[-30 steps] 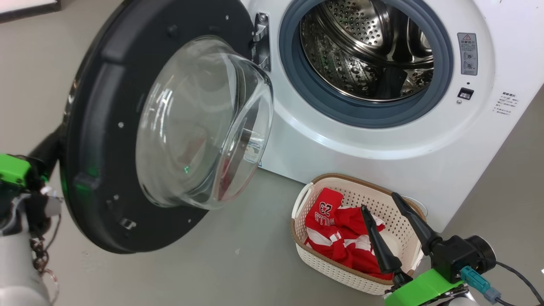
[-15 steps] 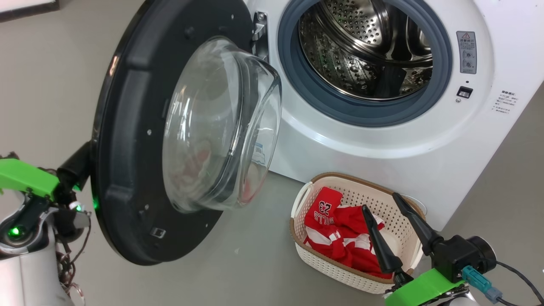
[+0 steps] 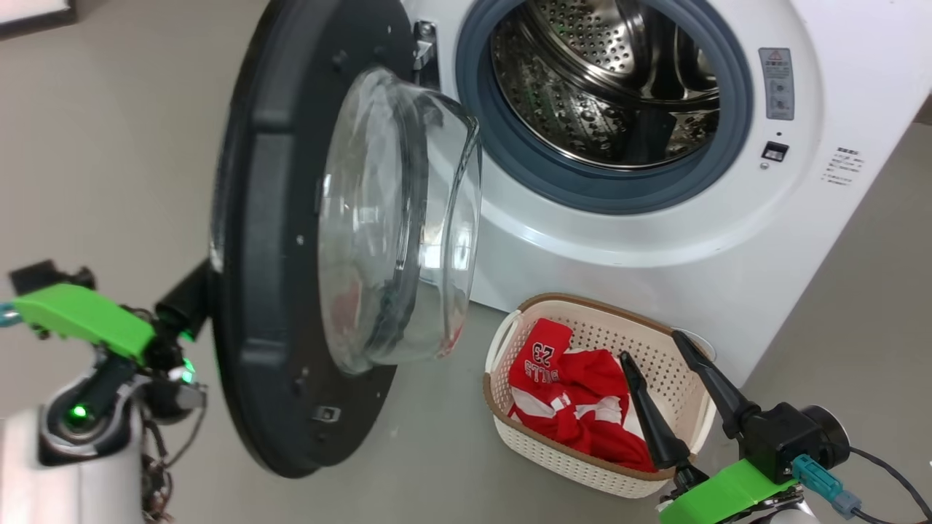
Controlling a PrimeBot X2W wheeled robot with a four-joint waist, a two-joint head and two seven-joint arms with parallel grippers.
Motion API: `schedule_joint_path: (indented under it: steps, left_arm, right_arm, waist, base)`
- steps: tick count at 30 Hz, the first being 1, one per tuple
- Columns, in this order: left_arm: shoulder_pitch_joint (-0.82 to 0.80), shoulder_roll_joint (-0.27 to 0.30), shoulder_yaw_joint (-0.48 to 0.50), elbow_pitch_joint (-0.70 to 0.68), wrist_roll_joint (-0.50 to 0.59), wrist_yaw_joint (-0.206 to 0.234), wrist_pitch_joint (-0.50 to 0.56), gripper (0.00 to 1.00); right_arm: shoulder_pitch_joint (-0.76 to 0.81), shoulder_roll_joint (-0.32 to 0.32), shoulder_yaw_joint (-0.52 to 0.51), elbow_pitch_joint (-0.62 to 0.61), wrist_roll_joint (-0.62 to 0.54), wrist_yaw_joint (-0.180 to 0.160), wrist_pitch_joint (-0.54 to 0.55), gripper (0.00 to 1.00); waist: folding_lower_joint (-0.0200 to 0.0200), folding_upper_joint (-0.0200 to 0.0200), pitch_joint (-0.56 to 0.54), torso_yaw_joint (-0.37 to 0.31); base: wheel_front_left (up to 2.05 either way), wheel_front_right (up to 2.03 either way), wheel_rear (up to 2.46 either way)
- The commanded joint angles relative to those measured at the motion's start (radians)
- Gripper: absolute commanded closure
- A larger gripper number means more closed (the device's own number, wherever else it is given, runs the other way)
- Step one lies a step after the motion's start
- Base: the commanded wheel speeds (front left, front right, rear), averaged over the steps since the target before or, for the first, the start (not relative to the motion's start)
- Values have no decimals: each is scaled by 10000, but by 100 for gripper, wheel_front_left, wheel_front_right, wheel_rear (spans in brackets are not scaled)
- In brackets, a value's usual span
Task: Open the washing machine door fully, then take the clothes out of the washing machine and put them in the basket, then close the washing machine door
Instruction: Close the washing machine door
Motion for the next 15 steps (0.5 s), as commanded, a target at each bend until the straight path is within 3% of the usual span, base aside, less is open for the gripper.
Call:
schedule_joint_path:
  steps: [1, 15]
  left_arm:
    - [88, 134, -157, -424, -240, 45, 0, 100]
    - [723, 131, -2178, -1386, -1642, 131, -1073, 100]
  right_arm:
    - [-174, -27, 224, -223, 123, 35, -65, 0]
    - [-212, -27, 225, -141, 169, 35, -65, 0]
  waist:
    - [0, -1, -26, -125]
    - [0, -1, -5, -713]
  base:
    - [0, 0, 0]
    - [0, 0, 0]
